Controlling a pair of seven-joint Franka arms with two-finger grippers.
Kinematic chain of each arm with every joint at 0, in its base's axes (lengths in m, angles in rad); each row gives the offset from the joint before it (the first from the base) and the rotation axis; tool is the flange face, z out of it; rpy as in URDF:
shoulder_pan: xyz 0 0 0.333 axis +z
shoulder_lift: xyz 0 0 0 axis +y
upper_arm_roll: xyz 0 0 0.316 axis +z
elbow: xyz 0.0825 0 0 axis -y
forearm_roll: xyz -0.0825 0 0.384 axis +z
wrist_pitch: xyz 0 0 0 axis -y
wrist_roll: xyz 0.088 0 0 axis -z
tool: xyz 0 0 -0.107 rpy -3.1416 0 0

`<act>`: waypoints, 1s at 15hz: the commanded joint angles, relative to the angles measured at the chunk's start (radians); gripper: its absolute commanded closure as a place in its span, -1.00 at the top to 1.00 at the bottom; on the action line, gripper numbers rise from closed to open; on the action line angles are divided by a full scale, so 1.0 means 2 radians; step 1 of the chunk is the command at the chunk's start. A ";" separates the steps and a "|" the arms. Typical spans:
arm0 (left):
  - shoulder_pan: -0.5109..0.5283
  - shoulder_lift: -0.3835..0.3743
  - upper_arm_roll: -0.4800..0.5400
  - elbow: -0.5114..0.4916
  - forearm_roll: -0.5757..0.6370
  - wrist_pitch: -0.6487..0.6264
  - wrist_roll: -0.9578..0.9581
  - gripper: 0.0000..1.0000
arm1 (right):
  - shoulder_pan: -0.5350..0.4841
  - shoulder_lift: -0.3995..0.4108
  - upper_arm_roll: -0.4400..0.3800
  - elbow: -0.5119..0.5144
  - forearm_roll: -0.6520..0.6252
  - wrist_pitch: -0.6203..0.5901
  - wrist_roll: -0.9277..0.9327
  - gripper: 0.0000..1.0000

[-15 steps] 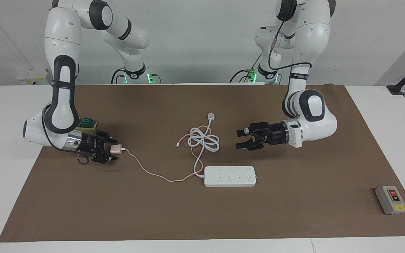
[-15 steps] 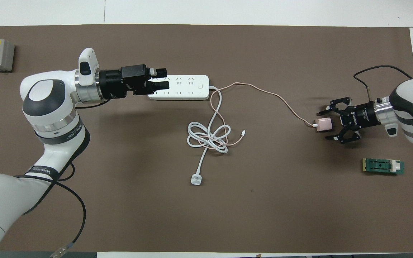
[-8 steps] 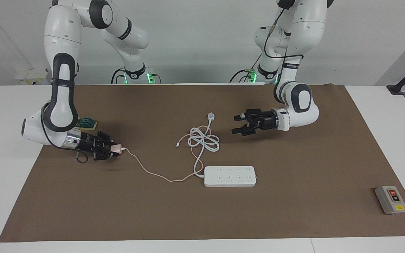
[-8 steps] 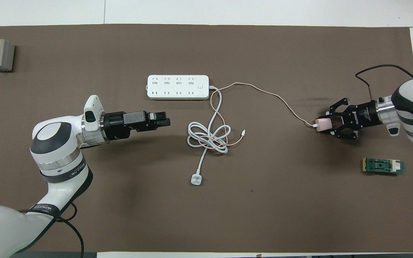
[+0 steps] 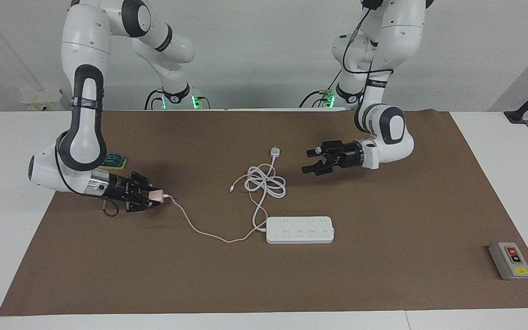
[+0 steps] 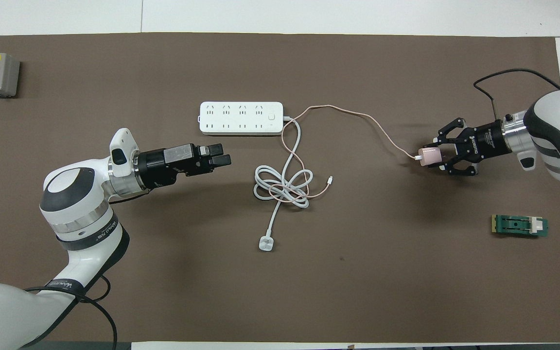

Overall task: Plug charger into power strip
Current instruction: 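Grasp the pink charger with the right gripper and carry it toward the left gripper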

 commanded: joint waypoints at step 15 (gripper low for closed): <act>-0.076 0.057 0.004 0.113 -0.029 0.113 -0.016 1.00 | 0.215 -0.006 0.004 0.144 0.032 0.014 0.250 -1.00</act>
